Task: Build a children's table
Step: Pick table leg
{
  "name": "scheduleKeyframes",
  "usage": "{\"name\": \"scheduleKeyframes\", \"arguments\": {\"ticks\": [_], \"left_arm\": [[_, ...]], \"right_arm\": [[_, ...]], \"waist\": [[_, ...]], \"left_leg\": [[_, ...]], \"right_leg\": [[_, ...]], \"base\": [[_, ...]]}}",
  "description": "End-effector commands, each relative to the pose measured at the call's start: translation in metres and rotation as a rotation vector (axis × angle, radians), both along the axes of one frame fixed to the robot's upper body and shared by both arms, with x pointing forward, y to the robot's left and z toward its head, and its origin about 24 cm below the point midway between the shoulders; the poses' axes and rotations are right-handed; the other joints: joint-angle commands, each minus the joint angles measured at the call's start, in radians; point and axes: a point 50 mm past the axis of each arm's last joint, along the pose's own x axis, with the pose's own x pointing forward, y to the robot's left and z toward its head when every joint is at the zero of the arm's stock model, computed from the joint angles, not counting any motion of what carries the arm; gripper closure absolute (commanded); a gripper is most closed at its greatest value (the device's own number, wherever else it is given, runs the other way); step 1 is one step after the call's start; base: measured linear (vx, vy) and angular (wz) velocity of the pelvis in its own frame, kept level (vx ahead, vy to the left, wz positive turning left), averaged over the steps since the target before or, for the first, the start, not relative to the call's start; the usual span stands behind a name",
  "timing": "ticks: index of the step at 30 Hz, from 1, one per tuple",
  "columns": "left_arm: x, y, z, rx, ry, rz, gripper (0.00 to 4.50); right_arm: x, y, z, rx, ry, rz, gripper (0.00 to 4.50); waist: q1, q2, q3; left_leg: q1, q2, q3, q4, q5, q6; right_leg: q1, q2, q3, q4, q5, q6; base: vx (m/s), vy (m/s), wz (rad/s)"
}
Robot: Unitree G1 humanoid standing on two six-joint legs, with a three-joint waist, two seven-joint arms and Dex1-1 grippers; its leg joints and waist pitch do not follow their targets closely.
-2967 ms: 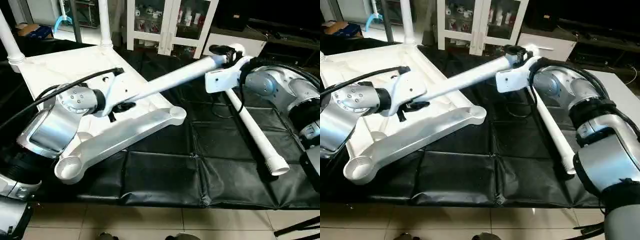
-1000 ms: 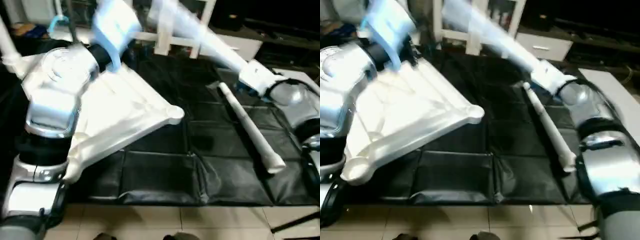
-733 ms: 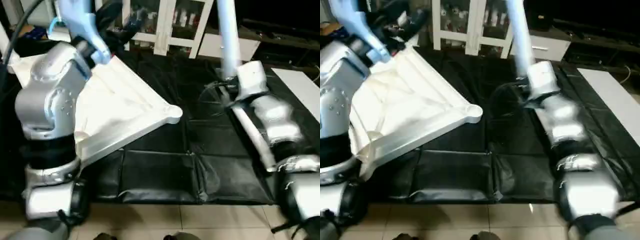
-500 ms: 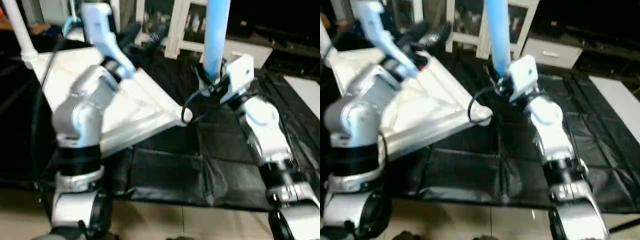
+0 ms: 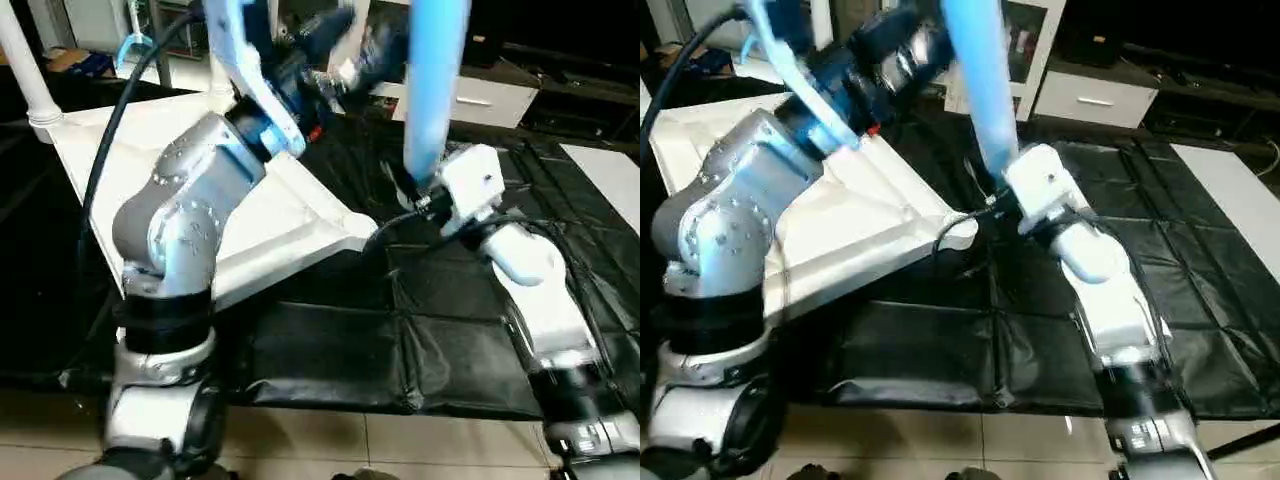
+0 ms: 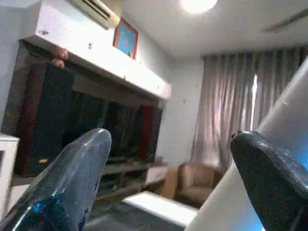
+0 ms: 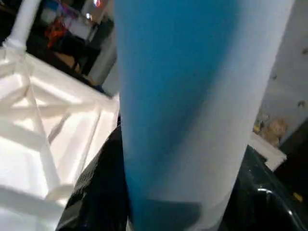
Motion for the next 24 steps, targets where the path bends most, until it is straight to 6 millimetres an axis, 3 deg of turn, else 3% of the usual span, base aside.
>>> {"name": "scheduleKeyframes", "arguments": {"ticks": [1,3,7,9,10,11,12,14,18,24], "left_arm": [[-0.005,-0.014,-0.003,0.045,-0.016,-0.053,0.00],[0.000,-0.011,-0.007,0.043,0.012,-0.007,0.00],[0.001,-0.004,-0.021,0.089,0.037,0.004,0.00],[-0.005,-0.005,-0.023,0.091,0.039,-0.044,0.00],[-0.008,-0.006,-0.023,0.076,0.047,-0.077,0.00],[-0.015,-0.009,-0.020,0.042,0.053,-0.130,0.00],[-0.016,-0.010,-0.018,0.036,0.051,-0.135,0.00],[-0.017,-0.012,-0.015,0.031,0.041,-0.134,0.00],[-0.014,-0.015,-0.005,-0.043,0.047,-0.136,0.00],[-0.004,-0.006,0.005,-0.118,0.048,-0.040,0.00]], "right_arm": [[-0.002,-0.002,0.005,-0.004,-0.004,-0.018,2.64],[-0.004,-0.002,0.002,-0.004,0.037,-0.029,2.64],[-0.001,-0.008,-0.003,0.026,0.140,-0.090,2.64],[0.000,-0.009,-0.004,0.007,0.156,-0.097,2.64],[0.001,-0.009,-0.004,-0.006,0.162,-0.096,2.64],[0.001,-0.007,-0.007,-0.028,0.179,-0.091,2.64],[0.001,-0.006,-0.008,-0.037,0.183,-0.087,2.64],[0.001,-0.004,-0.010,-0.054,0.192,-0.077,2.64],[-0.002,0.004,-0.016,-0.139,0.207,-0.037,2.64],[-0.006,0.006,-0.022,-0.196,0.233,-0.029,2.64]], "waist": [[-0.007,0.026,-0.081],[-0.008,0.027,-0.078],[-0.009,0.014,-0.077],[-0.009,0.018,-0.077],[-0.010,0.012,-0.079],[-0.009,-0.001,-0.077],[-0.006,0.004,-0.078],[-0.006,0.005,-0.075],[-0.007,-0.004,-0.074],[-0.004,0.000,-0.074]], "left_leg": [[0.029,0.014,-0.013,-0.079,-0.304,-0.033],[0.033,0.014,-0.014,-0.080,-0.335,-0.041],[0.028,0.013,-0.015,-0.081,-0.330,-0.043],[0.028,0.013,-0.015,-0.081,-0.325,-0.051],[0.030,0.015,-0.013,-0.079,-0.320,-0.054],[0.030,0.016,-0.011,-0.079,-0.313,-0.052],[0.030,0.016,-0.011,-0.077,-0.305,-0.053],[0.028,0.016,-0.011,-0.078,-0.300,-0.051],[0.024,0.013,-0.009,-0.075,-0.299,-0.046],[0.028,0.013,-0.011,-0.075,-0.301,-0.047]], "right_leg": [[0.048,-0.026,0.024,-0.078,-0.253,-0.120],[0.044,-0.026,0.025,-0.084,-0.290,-0.112],[0.045,-0.028,0.025,-0.086,-0.331,-0.097],[0.043,-0.031,0.026,-0.086,-0.343,-0.093],[0.042,-0.031,0.026,-0.084,-0.334,-0.096],[0.041,-0.032,0.026,-0.086,-0.328,-0.104],[0.043,-0.034,0.026,-0.079,-0.323,-0.107],[0.042,-0.034,0.027,-0.084,-0.328,-0.101],[0.042,-0.034,0.027,-0.090,-0.371,-0.074],[0.039,-0.032,0.026,-0.093,-0.379,-0.057]], "base": [[0.000,0.000,0.00],[0.000,0.000,0.00],[0.000,0.000,0.00],[0.000,0.000,0.00],[0.000,0.000,0.00],[0.000,0.000,0.00],[0.000,0.000,0.00],[0.000,0.000,0.00],[0.000,0.000,0.00],[0.000,0.000,0.00]]}}
